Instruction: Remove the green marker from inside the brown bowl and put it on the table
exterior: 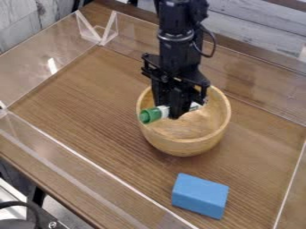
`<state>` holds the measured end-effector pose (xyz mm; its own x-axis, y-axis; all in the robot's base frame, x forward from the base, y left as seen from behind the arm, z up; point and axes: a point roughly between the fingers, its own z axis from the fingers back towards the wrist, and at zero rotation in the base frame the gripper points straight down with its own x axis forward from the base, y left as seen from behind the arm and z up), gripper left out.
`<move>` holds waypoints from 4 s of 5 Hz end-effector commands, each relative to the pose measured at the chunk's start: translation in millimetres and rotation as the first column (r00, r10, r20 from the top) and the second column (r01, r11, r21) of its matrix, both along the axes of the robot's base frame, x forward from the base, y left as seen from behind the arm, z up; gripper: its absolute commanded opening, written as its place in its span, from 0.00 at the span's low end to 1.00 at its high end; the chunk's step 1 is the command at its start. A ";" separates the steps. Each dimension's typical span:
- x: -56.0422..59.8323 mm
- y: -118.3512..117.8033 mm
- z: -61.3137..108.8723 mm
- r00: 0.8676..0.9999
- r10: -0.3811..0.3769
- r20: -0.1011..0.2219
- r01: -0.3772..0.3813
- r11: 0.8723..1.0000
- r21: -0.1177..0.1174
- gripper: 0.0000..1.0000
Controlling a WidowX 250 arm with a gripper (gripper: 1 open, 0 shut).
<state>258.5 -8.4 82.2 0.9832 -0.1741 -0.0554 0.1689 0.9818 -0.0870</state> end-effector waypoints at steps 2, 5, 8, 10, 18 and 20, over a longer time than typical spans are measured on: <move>3.5 5.5 22.6 0.997 0.008 0.072 -0.007 1.000 -0.008 0.00; -6.0 11.0 29.3 0.996 0.035 0.082 -0.034 0.999 -0.013 0.00; -14.8 17.4 36.3 0.994 0.062 0.091 -0.061 0.998 -0.016 0.00; -22.8 24.4 42.7 0.993 0.077 0.090 -0.077 0.997 -0.011 0.00; -39.5 70.5 33.6 0.979 0.172 0.106 -0.175 0.984 0.017 0.00; -39.1 74.8 26.1 0.977 0.182 0.109 -0.185 0.983 0.019 0.00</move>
